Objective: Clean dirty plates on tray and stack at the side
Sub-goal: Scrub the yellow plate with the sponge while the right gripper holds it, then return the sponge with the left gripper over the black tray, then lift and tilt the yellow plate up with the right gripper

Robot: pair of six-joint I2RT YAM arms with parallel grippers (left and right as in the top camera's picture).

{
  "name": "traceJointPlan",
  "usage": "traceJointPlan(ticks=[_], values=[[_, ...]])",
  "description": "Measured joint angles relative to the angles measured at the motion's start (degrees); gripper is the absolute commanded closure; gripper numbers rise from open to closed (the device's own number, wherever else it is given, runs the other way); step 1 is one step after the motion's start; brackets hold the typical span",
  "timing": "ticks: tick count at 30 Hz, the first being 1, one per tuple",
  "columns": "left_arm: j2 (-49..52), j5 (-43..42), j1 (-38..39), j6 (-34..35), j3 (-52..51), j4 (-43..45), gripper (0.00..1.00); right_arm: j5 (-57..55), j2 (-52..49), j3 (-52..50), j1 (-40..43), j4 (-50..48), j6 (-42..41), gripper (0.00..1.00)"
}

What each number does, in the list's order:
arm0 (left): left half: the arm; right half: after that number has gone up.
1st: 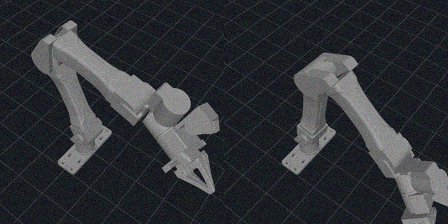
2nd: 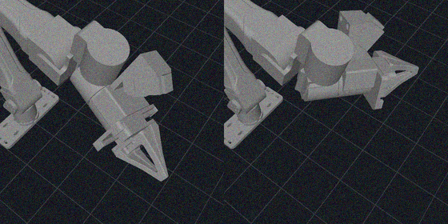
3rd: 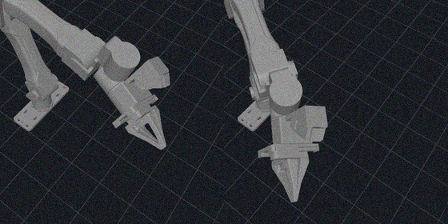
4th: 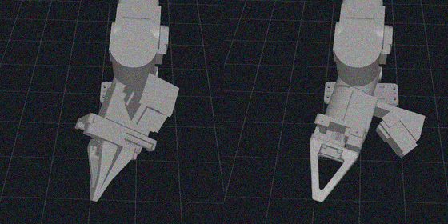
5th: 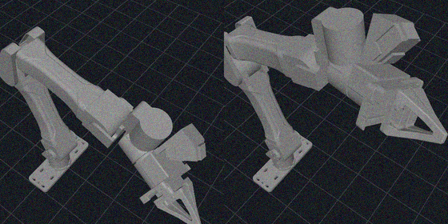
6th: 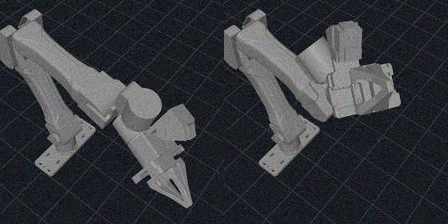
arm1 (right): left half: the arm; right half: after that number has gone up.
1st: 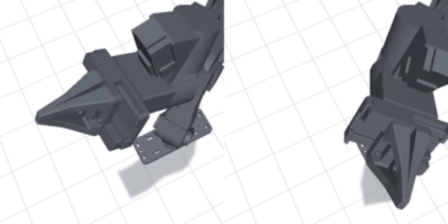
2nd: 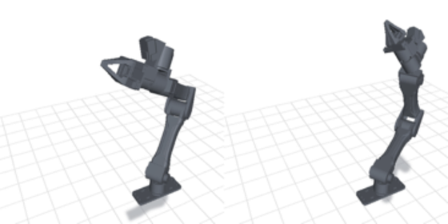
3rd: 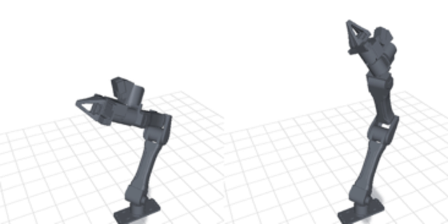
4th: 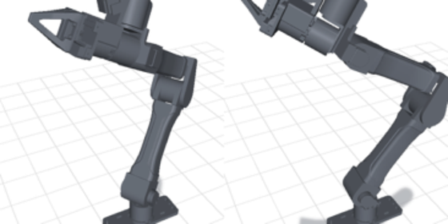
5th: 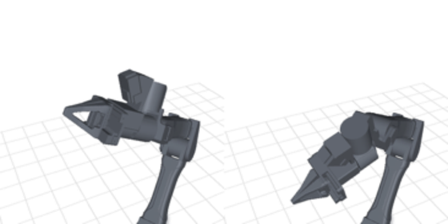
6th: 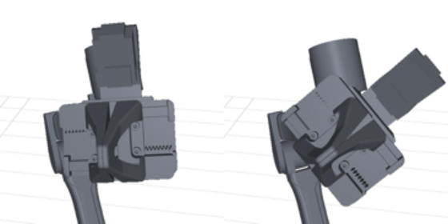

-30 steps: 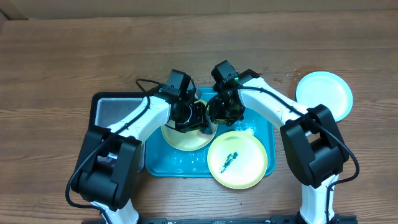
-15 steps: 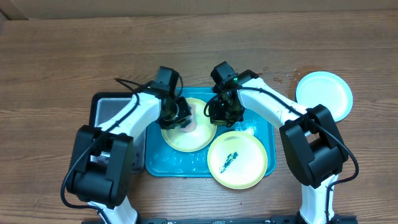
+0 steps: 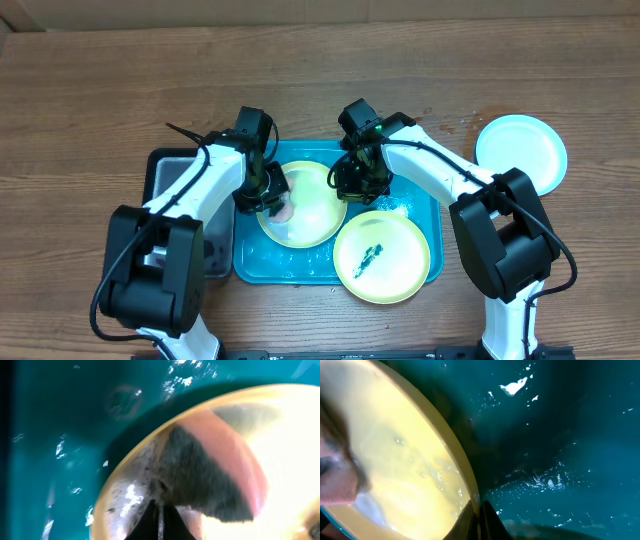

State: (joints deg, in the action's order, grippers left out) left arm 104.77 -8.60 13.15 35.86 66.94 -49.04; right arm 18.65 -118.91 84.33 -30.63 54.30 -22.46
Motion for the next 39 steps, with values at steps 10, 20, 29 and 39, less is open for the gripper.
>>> traceJointPlan(ticks=[10, 20, 29, 39], values=[[-11.78, 3.65, -0.02, -3.32, 10.62, -17.14, 0.96, -0.63, 0.0, 0.0, 0.02, -1.81, 0.0, 0.96], [-15.74, 14.05, -5.38, -4.59, 13.42, -30.21, 0.96, -5.95, 1.14, 2.6, 0.0, 1.7, 1.73, 0.96], [-15.74, 16.48, -11.3, -6.8, 13.42, -30.23, 0.96, -19.56, 12.48, 5.44, 0.02, 9.25, 1.84, 0.96], [-15.74, 17.03, -11.39, -7.82, 13.35, -29.05, 0.96, -24.83, 14.73, 5.77, 0.02, 9.57, -1.49, 0.96]])
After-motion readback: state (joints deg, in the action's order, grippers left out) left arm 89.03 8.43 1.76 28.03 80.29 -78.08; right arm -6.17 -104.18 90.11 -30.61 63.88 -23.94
